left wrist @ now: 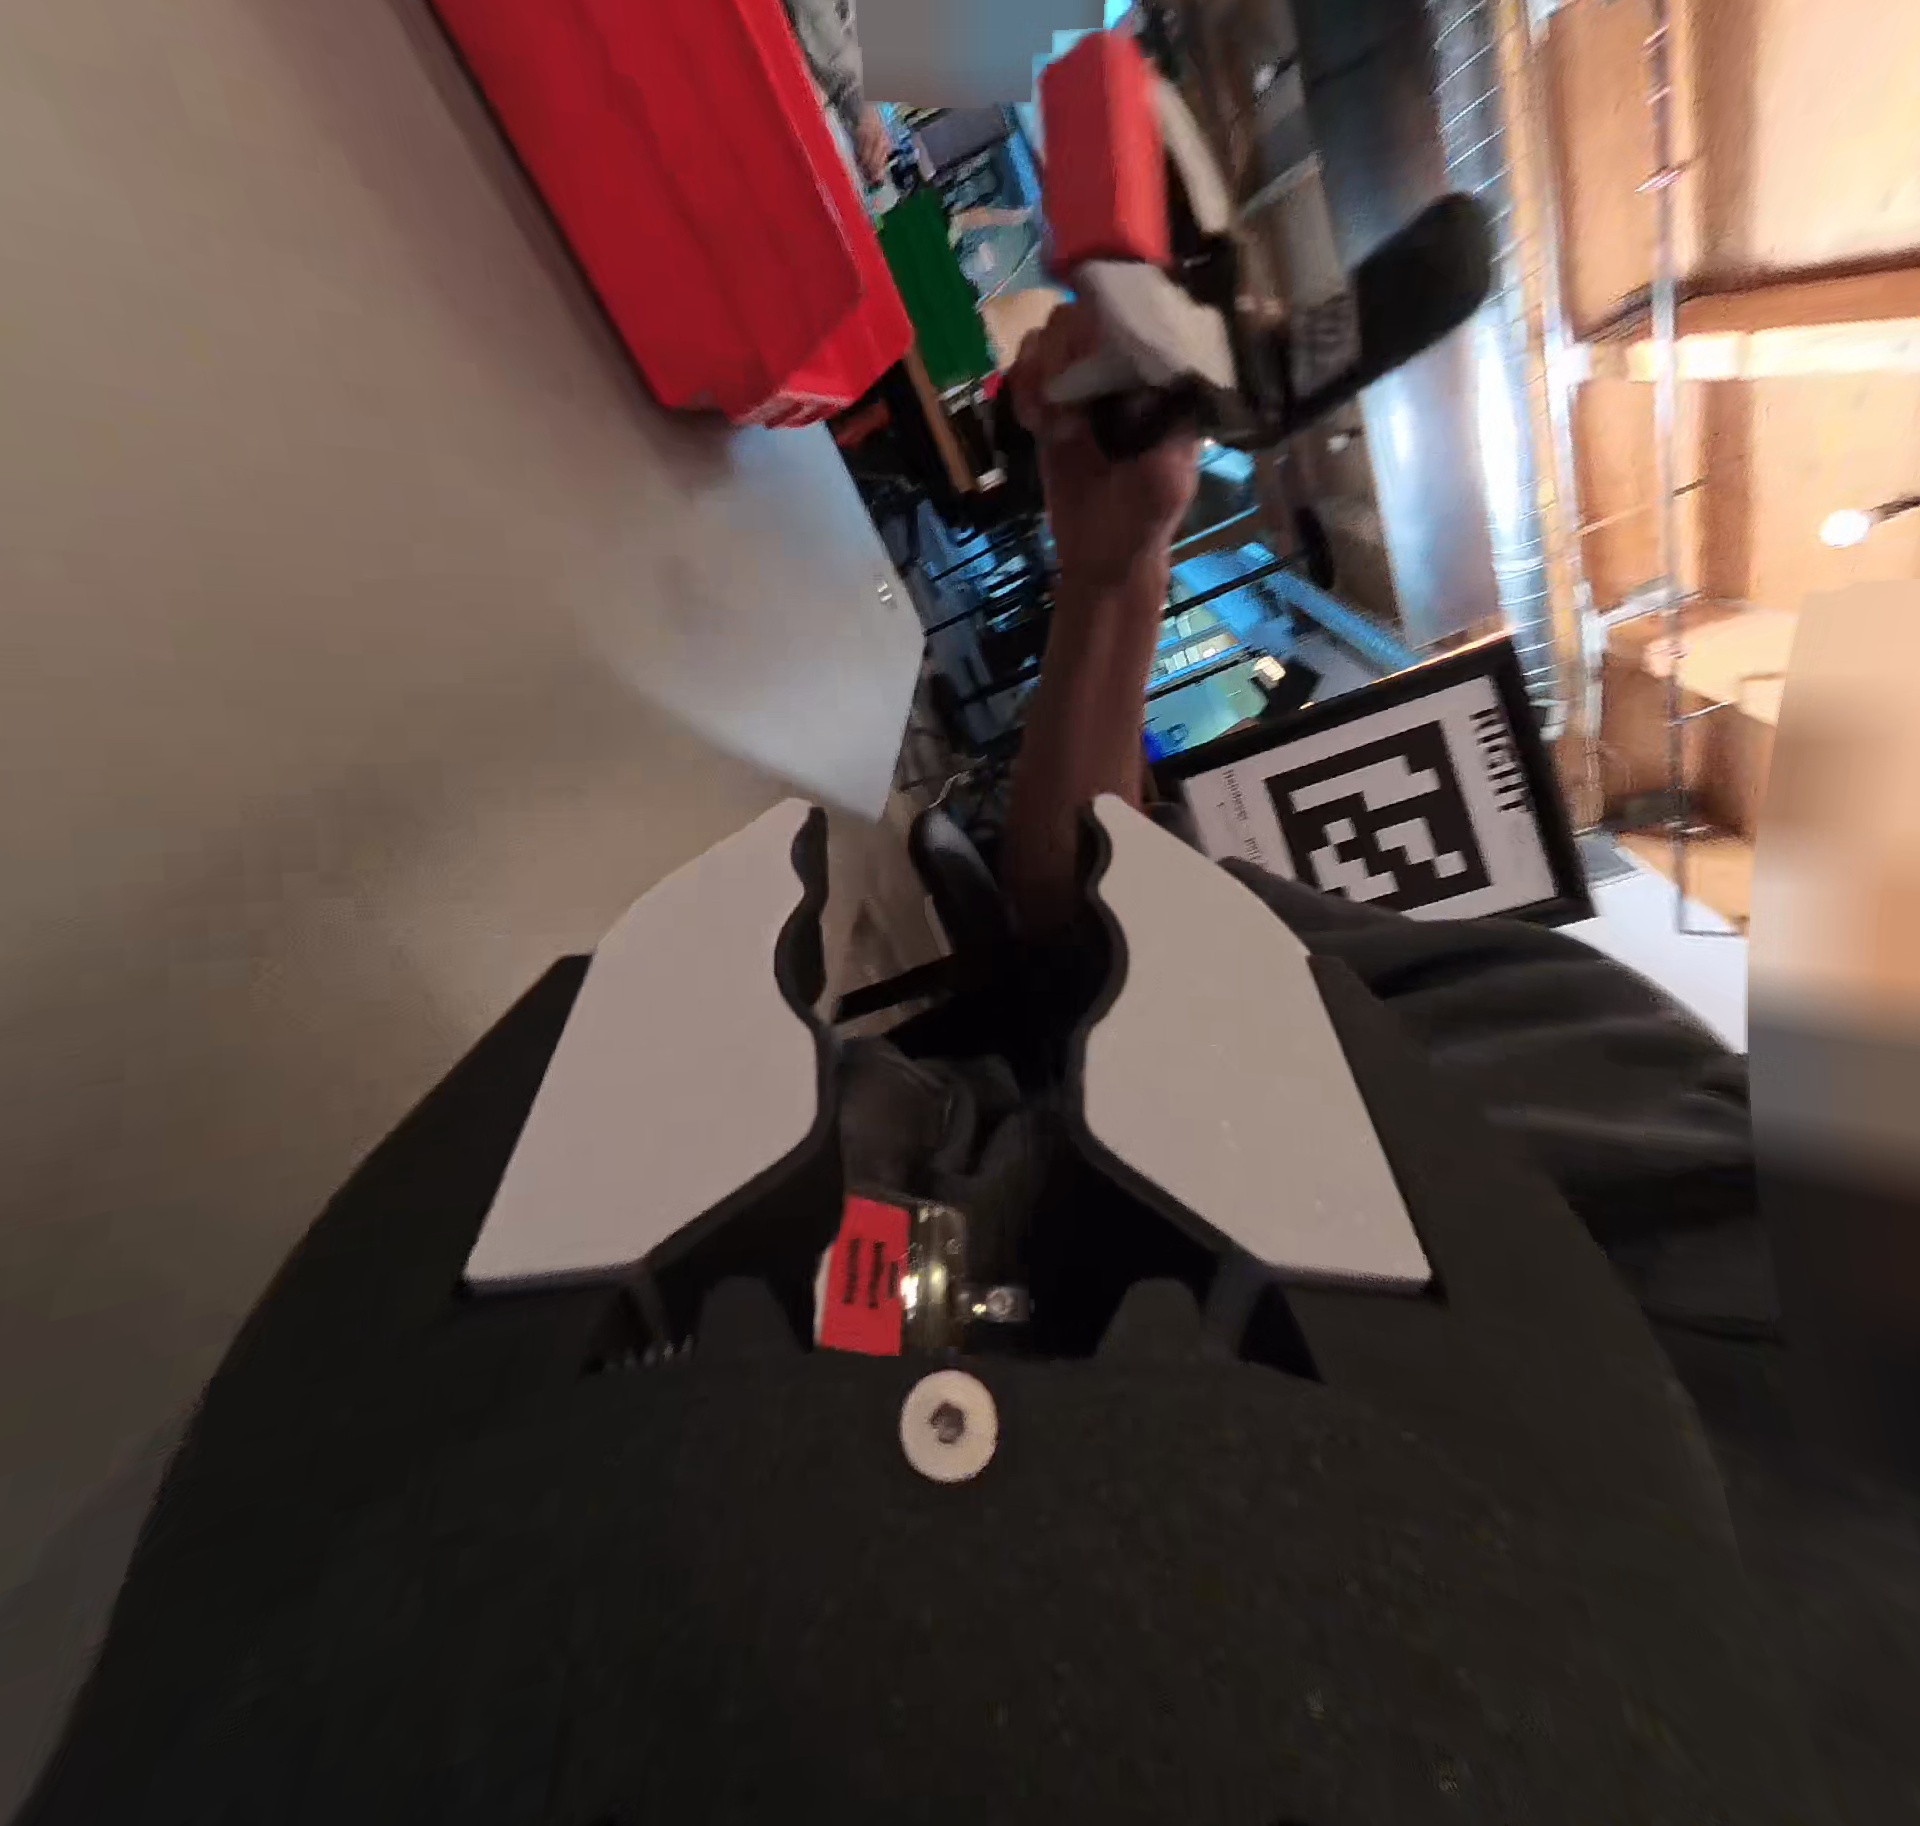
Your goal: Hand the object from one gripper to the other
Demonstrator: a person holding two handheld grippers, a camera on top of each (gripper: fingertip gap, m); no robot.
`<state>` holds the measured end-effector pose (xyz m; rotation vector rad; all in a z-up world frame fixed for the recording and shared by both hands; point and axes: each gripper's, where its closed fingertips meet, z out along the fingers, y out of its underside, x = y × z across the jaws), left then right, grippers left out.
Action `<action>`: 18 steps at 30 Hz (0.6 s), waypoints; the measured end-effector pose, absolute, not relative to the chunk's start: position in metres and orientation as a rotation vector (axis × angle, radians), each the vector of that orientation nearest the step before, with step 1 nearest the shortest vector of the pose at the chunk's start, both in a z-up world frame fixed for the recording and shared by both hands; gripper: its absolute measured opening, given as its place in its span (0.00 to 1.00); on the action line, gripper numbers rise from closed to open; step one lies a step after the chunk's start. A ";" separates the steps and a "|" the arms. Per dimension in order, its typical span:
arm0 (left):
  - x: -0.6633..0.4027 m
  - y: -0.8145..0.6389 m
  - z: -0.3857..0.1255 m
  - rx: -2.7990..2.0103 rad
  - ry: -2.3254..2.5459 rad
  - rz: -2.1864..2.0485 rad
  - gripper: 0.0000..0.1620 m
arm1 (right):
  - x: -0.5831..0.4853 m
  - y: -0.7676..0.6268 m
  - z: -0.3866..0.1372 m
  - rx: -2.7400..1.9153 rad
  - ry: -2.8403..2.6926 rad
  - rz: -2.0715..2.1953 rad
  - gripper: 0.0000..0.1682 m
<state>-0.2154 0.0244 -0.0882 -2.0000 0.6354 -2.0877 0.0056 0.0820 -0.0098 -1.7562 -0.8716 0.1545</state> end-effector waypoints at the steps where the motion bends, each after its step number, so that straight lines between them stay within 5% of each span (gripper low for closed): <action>1: -0.217 0.027 -0.084 -1.977 0.619 -2.108 0.27 | 0.036 0.090 -0.021 -1.854 -0.912 0.055 0.43; 8: -0.214 0.026 -0.089 -2.005 0.718 -1.977 0.26 | 0.089 0.108 -0.116 -2.162 -1.531 0.034 0.43; 18: -0.209 0.021 -0.100 -2.039 0.813 -1.837 0.26 | 0.095 0.121 -0.171 -2.257 -1.931 0.077 0.43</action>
